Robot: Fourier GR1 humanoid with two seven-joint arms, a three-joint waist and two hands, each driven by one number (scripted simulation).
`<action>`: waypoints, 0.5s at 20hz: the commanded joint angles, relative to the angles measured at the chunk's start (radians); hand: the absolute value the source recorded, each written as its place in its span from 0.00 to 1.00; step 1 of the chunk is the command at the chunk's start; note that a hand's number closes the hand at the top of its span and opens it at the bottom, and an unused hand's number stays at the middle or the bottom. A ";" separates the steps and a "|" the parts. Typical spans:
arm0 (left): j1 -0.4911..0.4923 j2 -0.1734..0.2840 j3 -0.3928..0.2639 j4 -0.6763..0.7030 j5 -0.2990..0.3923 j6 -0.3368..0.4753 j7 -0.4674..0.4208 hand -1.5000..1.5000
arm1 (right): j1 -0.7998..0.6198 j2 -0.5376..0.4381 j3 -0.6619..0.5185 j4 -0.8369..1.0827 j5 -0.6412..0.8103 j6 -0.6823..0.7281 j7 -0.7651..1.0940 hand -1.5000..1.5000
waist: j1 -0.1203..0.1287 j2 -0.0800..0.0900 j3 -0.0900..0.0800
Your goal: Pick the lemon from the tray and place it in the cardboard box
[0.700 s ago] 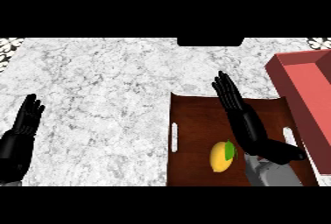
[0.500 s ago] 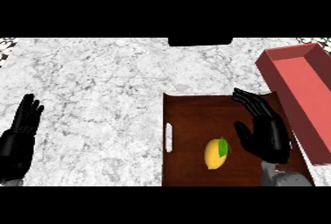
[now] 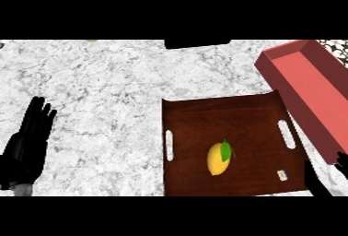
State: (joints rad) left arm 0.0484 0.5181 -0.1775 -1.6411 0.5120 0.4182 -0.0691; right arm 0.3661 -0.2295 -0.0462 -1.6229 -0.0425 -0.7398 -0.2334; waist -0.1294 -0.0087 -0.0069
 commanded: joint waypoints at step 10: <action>-0.137 -0.019 -0.061 -0.041 -0.009 0.010 0.127 0.50 | 0.572 -0.239 0.244 -0.475 0.336 0.096 0.402 0.00 | 0.124 0.025 -0.003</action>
State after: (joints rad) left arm -0.0628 0.4992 -0.2241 -1.6624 0.5077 0.4209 0.0253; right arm 0.8160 -0.3931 0.1227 -1.9779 0.2289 -0.7218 0.0247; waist -0.0350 0.0112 -0.0092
